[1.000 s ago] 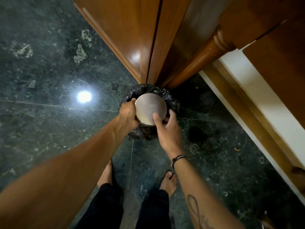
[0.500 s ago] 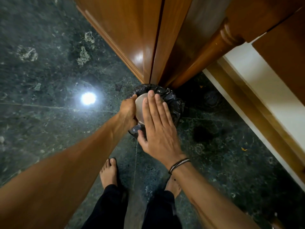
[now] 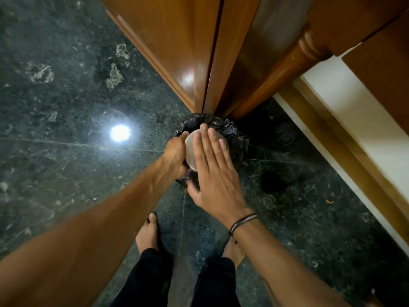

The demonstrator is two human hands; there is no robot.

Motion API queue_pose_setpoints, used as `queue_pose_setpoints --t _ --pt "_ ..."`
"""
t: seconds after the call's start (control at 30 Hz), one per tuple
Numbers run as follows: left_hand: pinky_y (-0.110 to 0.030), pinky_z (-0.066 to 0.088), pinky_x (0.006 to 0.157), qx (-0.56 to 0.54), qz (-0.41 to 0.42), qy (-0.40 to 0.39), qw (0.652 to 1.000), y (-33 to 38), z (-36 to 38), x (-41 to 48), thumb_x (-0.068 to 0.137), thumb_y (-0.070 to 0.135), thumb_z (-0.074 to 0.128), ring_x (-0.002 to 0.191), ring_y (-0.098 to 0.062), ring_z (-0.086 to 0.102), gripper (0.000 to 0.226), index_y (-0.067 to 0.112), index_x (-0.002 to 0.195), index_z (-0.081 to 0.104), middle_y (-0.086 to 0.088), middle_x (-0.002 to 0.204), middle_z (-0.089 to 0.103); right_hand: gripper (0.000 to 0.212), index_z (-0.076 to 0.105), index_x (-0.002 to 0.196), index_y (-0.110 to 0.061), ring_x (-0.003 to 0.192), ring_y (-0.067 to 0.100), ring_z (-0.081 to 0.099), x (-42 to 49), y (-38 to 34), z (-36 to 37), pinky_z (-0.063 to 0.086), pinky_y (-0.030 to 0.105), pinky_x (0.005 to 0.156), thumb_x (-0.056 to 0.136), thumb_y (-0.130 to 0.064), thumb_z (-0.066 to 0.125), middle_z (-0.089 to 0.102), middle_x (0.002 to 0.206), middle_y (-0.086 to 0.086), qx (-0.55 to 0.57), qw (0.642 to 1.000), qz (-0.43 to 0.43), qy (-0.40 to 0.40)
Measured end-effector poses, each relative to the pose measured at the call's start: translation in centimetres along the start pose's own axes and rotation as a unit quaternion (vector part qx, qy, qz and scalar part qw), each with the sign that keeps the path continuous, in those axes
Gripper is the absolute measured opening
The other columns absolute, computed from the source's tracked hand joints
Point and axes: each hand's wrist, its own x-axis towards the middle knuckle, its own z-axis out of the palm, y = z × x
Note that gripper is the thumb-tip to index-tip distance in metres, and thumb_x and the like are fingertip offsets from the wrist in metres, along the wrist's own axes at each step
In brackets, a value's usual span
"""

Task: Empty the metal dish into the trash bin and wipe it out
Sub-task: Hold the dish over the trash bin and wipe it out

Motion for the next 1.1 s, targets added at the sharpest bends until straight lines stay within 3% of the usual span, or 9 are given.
queue_pose_setpoints --t 0.07,0.13,0.3,0.4,0.53,0.67,0.83,0.93,1.1 --pt "-0.043 0.066 0.079 0.017 -0.002 0.017 1.000 -0.3 -0.1 -0.7 0.111 0.042 0.046 0.103 -0.037 0.079 0.052 0.001 0.137 0.066 -0.024 0.121 0.078 0.131 0.002 0.174 -0.002 0.172 0.035 -0.001 -0.2 0.1 0.4 0.002 0.047 0.140 0.082 -0.051 0.082 -0.008 0.183 0.020 -0.020 0.999 0.002 -0.049" --pt "-0.045 0.066 0.086 0.011 0.006 0.026 1.000 -0.1 0.1 -1.1 0.111 0.043 0.045 0.101 -0.037 0.080 0.054 0.000 0.134 0.068 -0.024 0.117 0.080 0.125 0.001 0.173 0.000 0.172 0.035 -0.005 -0.3 -0.2 0.6 -0.001 0.048 0.140 0.086 -0.049 0.075 -0.013 0.182 0.019 -0.007 1.000 0.009 -0.024" --pt "-0.039 0.067 0.071 -0.006 0.022 0.039 0.999 0.0 0.6 -1.9 0.113 0.035 0.046 0.083 -0.034 0.081 0.048 -0.004 0.132 0.066 -0.024 0.104 0.080 0.111 -0.002 0.173 0.000 0.172 0.036 -0.004 -0.5 -1.3 0.8 0.008 0.050 0.140 0.094 -0.025 0.072 -0.008 0.183 0.021 -0.033 0.999 -0.011 -0.031" --pt "-0.031 0.066 0.062 0.006 0.008 0.031 0.999 0.1 0.5 -1.7 0.114 0.034 0.045 0.070 -0.026 0.083 0.048 -0.006 0.116 0.072 -0.018 0.082 0.083 0.100 -0.004 0.173 0.000 0.172 0.035 -0.005 -0.5 -1.6 1.0 0.007 0.050 0.141 0.101 -0.021 0.062 -0.013 0.182 0.020 -0.027 1.000 0.010 0.009" --pt "-0.045 0.065 0.091 0.027 0.007 0.028 0.999 -0.6 -0.3 -0.8 0.111 0.037 0.045 0.098 -0.035 0.081 0.051 -0.002 0.133 0.069 -0.025 0.113 0.080 0.112 -0.003 0.172 0.001 0.172 0.035 -0.004 -0.5 -1.9 1.2 0.012 0.050 0.140 0.094 -0.024 0.073 -0.007 0.184 0.021 -0.015 1.000 0.002 -0.016" --pt "-0.037 0.063 0.074 0.040 0.021 0.034 0.998 -0.3 -0.2 -1.1 0.113 0.037 0.045 0.083 -0.031 0.079 0.046 0.000 0.121 0.071 -0.020 0.100 0.080 0.108 -0.001 0.173 0.001 0.172 0.036 -0.003 0.0 -0.8 1.4 0.012 0.051 0.140 0.097 -0.026 0.071 -0.007 0.183 0.022 -0.010 1.000 -0.002 -0.019" --pt "-0.047 0.065 0.078 0.053 0.044 0.072 0.995 -0.1 -0.7 -0.3 0.105 0.046 0.051 0.094 -0.037 0.079 0.048 0.008 0.128 0.071 -0.021 0.115 0.079 0.096 0.004 0.172 0.003 0.172 0.039 -0.001 0.0 -0.1 1.2 0.010 0.052 0.140 0.095 -0.027 0.054 -0.011 0.181 0.023 -0.004 1.000 0.024 -0.004" --pt "-0.053 0.064 0.088 0.056 0.042 0.076 0.995 -0.4 -0.7 -0.4 0.107 0.044 0.047 0.101 -0.039 0.078 0.049 0.005 0.126 0.072 -0.024 0.117 0.079 0.096 0.006 0.173 0.002 0.172 0.038 0.000 -0.4 0.4 1.7 0.013 0.051 0.139 0.095 -0.011 0.061 -0.005 0.183 0.023 0.007 1.000 0.019 -0.003" --pt "-0.051 0.065 0.084 0.029 0.040 0.095 0.994 -0.6 -0.8 -0.2 0.108 0.040 0.047 0.103 -0.039 0.076 0.047 0.005 0.129 0.072 -0.022 0.117 0.078 0.099 0.003 0.172 0.002 0.172 0.038 -0.005 -1.3 0.6 2.0 0.008 0.049 0.140 0.095 -0.007 0.065 -0.008 0.183 0.023 0.004 0.999 0.039 0.006"
